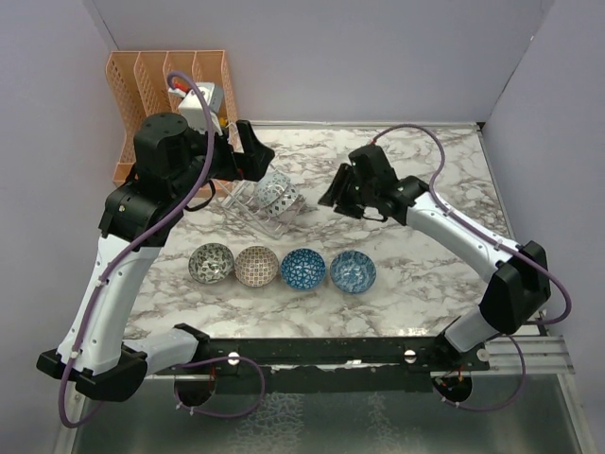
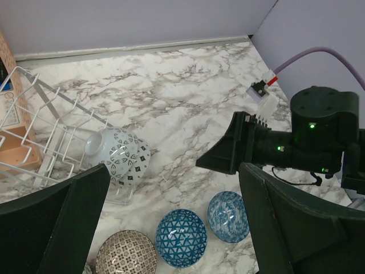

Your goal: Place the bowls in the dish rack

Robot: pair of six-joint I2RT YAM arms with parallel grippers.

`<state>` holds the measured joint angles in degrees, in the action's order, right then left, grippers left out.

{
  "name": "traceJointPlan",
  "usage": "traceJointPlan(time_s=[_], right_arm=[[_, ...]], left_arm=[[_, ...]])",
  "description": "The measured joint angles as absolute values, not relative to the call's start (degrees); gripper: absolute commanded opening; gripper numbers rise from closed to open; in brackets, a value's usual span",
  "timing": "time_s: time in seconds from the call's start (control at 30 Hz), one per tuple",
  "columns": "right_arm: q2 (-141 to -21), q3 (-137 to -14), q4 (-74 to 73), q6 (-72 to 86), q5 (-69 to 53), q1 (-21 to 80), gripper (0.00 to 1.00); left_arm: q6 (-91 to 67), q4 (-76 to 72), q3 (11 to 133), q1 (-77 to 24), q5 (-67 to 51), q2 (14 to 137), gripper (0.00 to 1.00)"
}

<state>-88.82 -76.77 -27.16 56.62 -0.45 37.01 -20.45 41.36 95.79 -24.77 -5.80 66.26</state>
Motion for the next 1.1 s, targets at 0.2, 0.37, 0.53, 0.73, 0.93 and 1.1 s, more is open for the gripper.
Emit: traceJointPlan(time_s=[0.2,0.37,0.53,0.73,0.93,1.1], right_arm=[[-88.75,-73.3,-45.12,52.51,2.83,37.23,0.46],[-88.18,-70.39,-50.54,52.18,3.6,38.13,0.44],[-89.52,-70.32,-50.74,52.75,3.55,39.75,0.45],[-92.9,-69.97,-50.11,55.68,3.4,41.3,0.47],[-95.09,-70.02,-49.65,58.57,3.42,41.82,0.47],[-98.85,-70.02,-49.1,60.6,3.4,42.81,0.45]], left_arm=[[-20.45,42.0,95.64,-24.77,-5.85,66.26,0.99],[-20.49,42.09,94.65,-24.77,-5.89,66.08,0.99],[-20.73,42.09,94.26,-24.77,-6.22,66.11,0.99],[-20.93,42.09,94.26,-24.77,-6.66,66.08,0.99],[-20.93,42.09,94.26,-24.77,-7.09,66.08,0.99],[-20.93,42.11,94.26,-24.77,-7.49,66.08,0.99]])
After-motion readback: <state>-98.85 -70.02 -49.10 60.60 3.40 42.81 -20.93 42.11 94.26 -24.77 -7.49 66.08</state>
